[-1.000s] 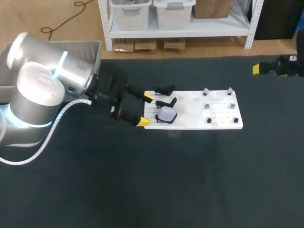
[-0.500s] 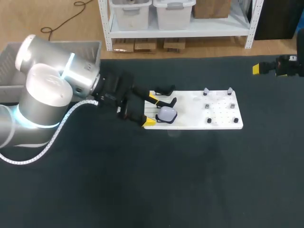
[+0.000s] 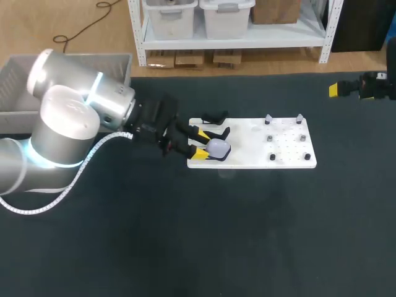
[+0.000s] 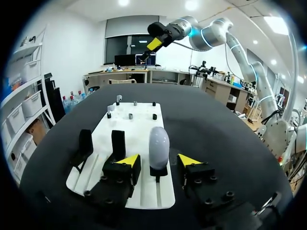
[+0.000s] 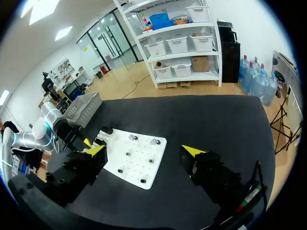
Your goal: Pick up each earbud case from the left stands, insert the matching earbuds, close the lid, and place the case in the box.
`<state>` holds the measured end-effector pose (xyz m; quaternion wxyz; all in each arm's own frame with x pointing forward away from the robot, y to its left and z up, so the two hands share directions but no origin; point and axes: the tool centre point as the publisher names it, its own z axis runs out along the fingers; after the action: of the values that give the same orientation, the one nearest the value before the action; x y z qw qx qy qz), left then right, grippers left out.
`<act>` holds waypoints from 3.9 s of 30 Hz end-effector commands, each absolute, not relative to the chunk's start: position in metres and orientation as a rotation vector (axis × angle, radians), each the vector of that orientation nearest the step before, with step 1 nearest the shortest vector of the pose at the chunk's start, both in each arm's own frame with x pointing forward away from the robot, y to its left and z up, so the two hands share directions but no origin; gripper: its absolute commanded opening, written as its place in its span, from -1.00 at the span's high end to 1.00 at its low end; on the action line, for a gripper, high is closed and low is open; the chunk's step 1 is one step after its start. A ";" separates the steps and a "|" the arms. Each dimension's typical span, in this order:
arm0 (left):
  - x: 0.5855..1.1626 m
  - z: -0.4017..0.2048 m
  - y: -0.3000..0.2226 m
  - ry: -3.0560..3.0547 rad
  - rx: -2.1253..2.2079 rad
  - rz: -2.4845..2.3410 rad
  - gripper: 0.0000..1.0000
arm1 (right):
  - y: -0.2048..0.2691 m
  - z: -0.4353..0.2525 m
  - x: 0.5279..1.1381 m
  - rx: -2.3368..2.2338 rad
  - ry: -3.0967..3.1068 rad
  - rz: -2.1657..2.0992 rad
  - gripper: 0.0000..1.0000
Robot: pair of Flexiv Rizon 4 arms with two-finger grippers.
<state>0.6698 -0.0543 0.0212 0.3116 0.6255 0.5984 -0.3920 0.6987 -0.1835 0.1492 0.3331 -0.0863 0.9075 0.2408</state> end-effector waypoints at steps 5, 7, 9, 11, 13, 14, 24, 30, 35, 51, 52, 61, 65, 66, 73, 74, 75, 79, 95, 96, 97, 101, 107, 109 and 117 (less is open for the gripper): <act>0.672 0.016 -0.061 1.573 1.643 -1.048 -0.08 | -0.184 0.149 0.699 -0.226 2.370 0.630 -1.00; 0.672 0.016 -0.062 1.574 1.636 -1.054 -0.06 | -0.184 0.149 0.699 -0.226 2.370 0.630 -1.00; 0.672 0.015 -0.063 1.575 1.628 -1.058 -0.02 | -0.184 0.149 0.699 -0.226 2.370 0.630 -1.00; 0.672 0.014 -0.064 1.577 1.625 -1.061 0.01 | -0.184 0.149 0.699 -0.226 2.370 0.630 -1.00; 0.672 0.013 -0.065 1.579 1.621 -1.065 0.01 | -0.184 0.149 0.699 -0.226 2.370 0.630 -1.00; 0.671 0.012 -0.065 1.580 1.619 -1.067 0.01 | -0.184 0.149 0.699 -0.226 2.370 0.630 -1.00; 0.671 0.013 -0.068 1.580 1.603 -1.074 0.04 | -0.184 0.149 0.699 -0.226 2.370 0.630 -1.00; 0.670 0.012 -0.070 1.577 1.600 -1.074 0.05 | -0.184 0.149 0.699 -0.226 2.370 0.630 -1.00; 0.672 0.013 -0.071 1.575 1.594 -1.071 0.07 | -0.184 0.149 0.699 -0.226 2.370 0.630 -1.00; 0.670 0.013 -0.073 1.554 1.605 -1.070 0.28 | -0.184 0.149 0.699 -0.226 2.370 0.630 -1.00; 0.670 0.013 -0.073 1.553 1.605 -1.070 0.27 | -0.184 0.149 0.699 -0.226 2.370 0.630 -1.00; 0.664 0.012 -0.075 1.520 1.633 -1.068 0.88 | -0.184 0.149 0.699 -0.226 2.370 0.630 -1.00; 0.664 0.013 -0.075 1.514 1.624 -1.065 1.00 | -0.184 0.149 0.699 -0.226 2.370 0.630 -1.00; 0.664 0.014 -0.074 1.513 1.620 -1.062 1.00 | -0.184 0.149 0.699 -0.226 2.370 0.630 -1.00; 0.674 0.032 -0.064 1.508 1.547 -1.038 1.00 | -0.184 0.149 0.699 -0.226 2.370 0.630 -1.00; 0.676 0.037 -0.062 1.504 1.534 -1.035 1.00 | -0.184 0.149 0.699 -0.226 2.370 0.630 -1.00; 0.677 0.042 -0.060 1.498 1.517 -1.036 1.00 | -0.184 0.149 0.699 -0.226 2.370 0.630 -1.00; 0.681 0.071 -0.053 1.468 1.441 -1.038 1.00 | -0.184 0.149 0.699 -0.226 2.370 0.630 -1.00; 0.661 0.149 -0.047 1.296 1.304 -1.161 1.00 | -0.184 0.149 0.699 -0.226 2.370 0.630 -1.00; 0.659 0.153 -0.046 1.297 1.301 -1.177 1.00 | -0.184 0.149 0.699 -0.226 2.370 0.630 -1.00; 0.658 0.155 -0.045 1.297 1.300 -1.189 1.00 | -0.184 0.149 0.699 -0.226 2.370 0.630 -1.00; 0.654 0.162 -0.043 1.288 1.301 -1.198 1.00 | -0.184 0.149 0.699 -0.226 2.370 0.630 -1.00; 0.652 0.164 -0.042 1.285 1.301 -1.200 1.00 | -0.184 0.149 0.699 -0.226 2.370 0.630 -1.00; 0.652 0.164 -0.042 1.285 1.301 -1.200 1.00 | -0.184 0.149 0.699 -0.226 2.370 0.630 -1.00; 0.652 0.164 -0.042 1.285 1.301 -1.200 1.00 | -0.184 0.149 0.699 -0.226 2.370 0.630 -1.00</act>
<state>0.6533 -0.0423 0.1644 0.4575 0.5291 0.5224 -0.4877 0.6987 -0.1835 0.1492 0.3331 -0.0863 0.9075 0.2408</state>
